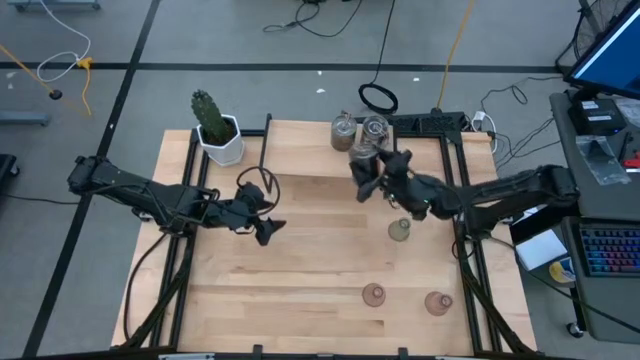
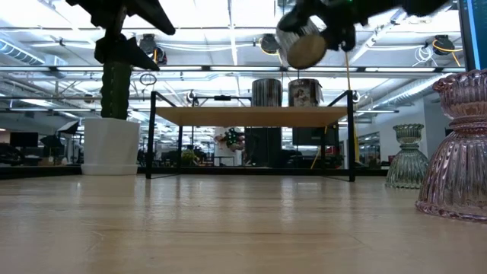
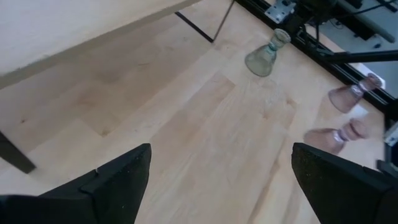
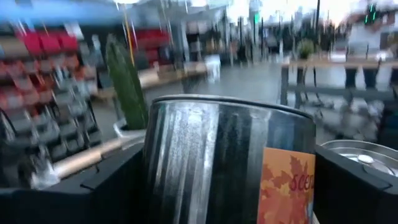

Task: Pick & Place candle stick holders
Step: Put the silver scented candle on the shelf

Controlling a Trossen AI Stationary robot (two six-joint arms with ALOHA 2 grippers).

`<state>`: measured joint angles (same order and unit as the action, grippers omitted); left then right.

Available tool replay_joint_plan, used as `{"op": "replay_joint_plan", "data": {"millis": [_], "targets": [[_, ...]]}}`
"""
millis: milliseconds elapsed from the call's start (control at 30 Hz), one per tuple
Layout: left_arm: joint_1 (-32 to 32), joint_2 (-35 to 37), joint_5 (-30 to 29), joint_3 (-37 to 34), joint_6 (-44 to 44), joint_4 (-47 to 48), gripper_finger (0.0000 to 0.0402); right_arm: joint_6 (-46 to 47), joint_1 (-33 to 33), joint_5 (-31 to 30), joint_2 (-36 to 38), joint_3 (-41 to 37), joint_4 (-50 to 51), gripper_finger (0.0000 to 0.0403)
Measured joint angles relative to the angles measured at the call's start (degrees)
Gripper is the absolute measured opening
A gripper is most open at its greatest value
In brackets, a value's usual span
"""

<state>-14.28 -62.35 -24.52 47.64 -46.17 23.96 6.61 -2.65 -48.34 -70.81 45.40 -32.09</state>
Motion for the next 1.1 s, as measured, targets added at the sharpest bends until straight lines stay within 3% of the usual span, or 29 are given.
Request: {"op": "replay_joint_plan", "data": {"millis": [167, 300, 533, 767, 900, 1100], "targets": [[-0.01, 0.0, 1.64, 0.0, 0.0, -0.09, 0.0372, -6.67, 0.27, 0.12, -3.42, -13.62, -28.77, 0.0356], [0.18, 0.0, 1.75, 0.0, 0.9, -0.15, 0.0368, -9.81, 1.53, 0.05, -9.43, -17.02, -40.49, 0.0356], [1.22, 0.0, 2.79, 0.0, 1.57, 0.25, 0.0375, -17.54, 1.79, 0.37, -18.74, -13.31, -45.47, 0.0356], [1.18, 0.0, 3.7, 0.0, 1.95, 0.37, 0.038, -24.94, 1.98, 0.26, -20.05, -9.98, -45.99, 0.0356], [1.18, 0.0, 3.68, 0.0, 2.58, 0.4, 0.0373, -25.53, 2.68, -2.88, -20.11, -10.05, -45.08, 0.0356], [1.18, 0.0, 3.55, 0.0, 2.87, 0.4, 0.0366, -22.01, 4.27, -2.58, -20.9, -10.05, -42.9, 0.0361]]}}
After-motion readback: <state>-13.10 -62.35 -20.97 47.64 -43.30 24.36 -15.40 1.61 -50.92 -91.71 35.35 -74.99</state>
